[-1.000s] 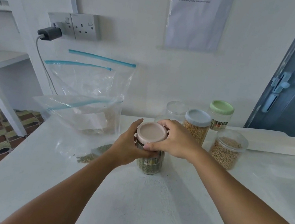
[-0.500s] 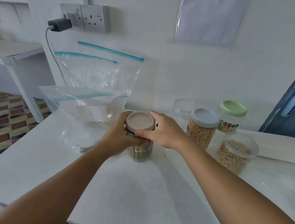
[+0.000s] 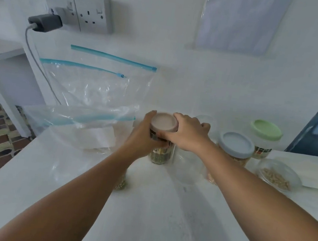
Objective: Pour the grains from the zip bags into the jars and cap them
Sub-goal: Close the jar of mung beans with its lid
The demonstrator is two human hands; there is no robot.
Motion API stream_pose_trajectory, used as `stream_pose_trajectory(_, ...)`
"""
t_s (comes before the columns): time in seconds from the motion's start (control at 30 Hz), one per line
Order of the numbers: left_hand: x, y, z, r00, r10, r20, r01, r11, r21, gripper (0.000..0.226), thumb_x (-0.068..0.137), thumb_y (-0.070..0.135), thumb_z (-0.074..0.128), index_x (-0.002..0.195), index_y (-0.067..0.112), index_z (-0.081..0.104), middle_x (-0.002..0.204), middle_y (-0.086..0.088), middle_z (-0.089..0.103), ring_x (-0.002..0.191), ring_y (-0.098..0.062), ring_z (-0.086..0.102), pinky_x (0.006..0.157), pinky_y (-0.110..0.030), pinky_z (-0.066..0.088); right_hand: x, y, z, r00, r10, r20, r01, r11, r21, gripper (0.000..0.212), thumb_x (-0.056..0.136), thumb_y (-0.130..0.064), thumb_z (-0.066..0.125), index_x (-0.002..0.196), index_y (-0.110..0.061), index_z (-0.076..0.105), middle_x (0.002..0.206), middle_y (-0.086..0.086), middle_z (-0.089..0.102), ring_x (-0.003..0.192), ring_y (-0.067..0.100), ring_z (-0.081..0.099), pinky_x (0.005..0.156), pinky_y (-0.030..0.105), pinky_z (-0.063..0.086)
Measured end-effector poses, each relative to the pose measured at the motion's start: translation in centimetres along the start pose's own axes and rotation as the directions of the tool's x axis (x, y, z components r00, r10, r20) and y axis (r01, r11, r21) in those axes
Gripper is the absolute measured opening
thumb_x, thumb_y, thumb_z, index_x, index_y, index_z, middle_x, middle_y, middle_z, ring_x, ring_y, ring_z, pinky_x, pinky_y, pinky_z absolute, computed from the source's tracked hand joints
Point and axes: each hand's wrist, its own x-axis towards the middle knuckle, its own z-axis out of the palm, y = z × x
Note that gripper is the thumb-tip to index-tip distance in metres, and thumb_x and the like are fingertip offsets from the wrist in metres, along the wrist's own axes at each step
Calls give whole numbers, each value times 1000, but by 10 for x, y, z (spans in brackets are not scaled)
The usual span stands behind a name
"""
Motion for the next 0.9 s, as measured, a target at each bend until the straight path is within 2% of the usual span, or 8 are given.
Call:
stream_pose_trajectory(0.1, 27, -1, 3, 997, 14, 71, -12, 1000, -19, 112, 72, 18, 95, 159, 34, 27, 115, 16, 59, 109, -17, 63, 83, -25, 52, 12, 6, -4, 997, 62, -38, -63, 997, -37, 70, 71, -89, 56, 112, -32, 56, 100, -10, 63, 103, 21, 52, 81, 43, 28)
stream_pose_trajectory(0.23, 56, 2, 5, 987, 37, 157, -35, 999, -12, 109, 70, 17, 96, 155, 39, 31, 122, 10, 61, 106, -12, 62, 80, -19, 48, 26, 13, -6, 987, 137, -80, -143, 987, -75, 66, 70, -86, 58, 105, -30, 56, 94, -10, 61, 101, 22, 51, 79, 43, 27)
stream_pose_trajectory(0.33, 74, 5, 5, 976, 40, 213, -40, 999, -1, 112, 67, 19, 98, 154, 40, 31, 133, 5, 59, 118, -23, 60, 97, -34, 52, 33, 14, -8, 979, 175, -103, -185, 979, -92, 62, 72, -82, 60, 100, -27, 54, 88, -9, 57, 99, 22, 49, 79, 44, 27)
stream_pose_trajectory(0.4, 82, 6, 3, 969, 34, 244, -42, 999, 25, 114, 67, 22, 99, 155, 41, 29, 136, 5, 57, 119, -23, 60, 104, -41, 52, 36, 14, -7, 977, 186, -106, -197, 975, -103, 63, 74, -82, 59, 101, -25, 54, 89, -9, 55, 99, 22, 47, 79, 44, 27)
stream_pose_trajectory(0.6, 87, 10, 5, 963, 26, 267, -37, 999, 36, 115, 70, 19, 97, 159, 36, 26, 141, 5, 53, 129, -24, 54, 110, -39, 47, 35, 21, -6, 983, 155, -99, -169, 973, -160, 64, 82, -82, 53, 113, -26, 53, 102, -5, 60, 103, 24, 48, 81, 44, 25)
stream_pose_trajectory(0.77, 68, 13, 14, 983, -2, 182, 0, 1000, 15, 133, 73, 25, 95, 165, 40, 0, 163, -8, 39, 147, -31, 42, 119, -51, 40, 9, 29, -11, 994, 70, -88, -96, 936, -339, 75, 87, -82, 49, 127, -19, 49, 124, 6, 58, 120, 30, 50, 92, 48, 28)
stream_pose_trajectory(0.83, 51, 11, 23, 994, -45, 103, 47, 999, -15, 138, 76, 19, 93, 164, 36, -12, 168, -11, 28, 151, -33, 36, 120, -54, 38, -8, 33, -17, 999, 44, -18, -47, 911, -410, 82, 85, -88, 39, 127, -19, 52, 126, 7, 58, 123, 32, 48, 102, 53, 26)
stream_pose_trajectory(0.9, 32, 4, 30, 997, -70, 36, 70, 998, 1, 133, 80, 16, 89, 164, 34, -13, 169, -12, 21, 152, -33, 33, 119, -54, 38, -25, 38, -21, 996, 36, 78, 5, 885, -465, 87, 83, -92, 33, 129, -21, 56, 127, 7, 59, 129, 33, 45, 111, 61, 15)
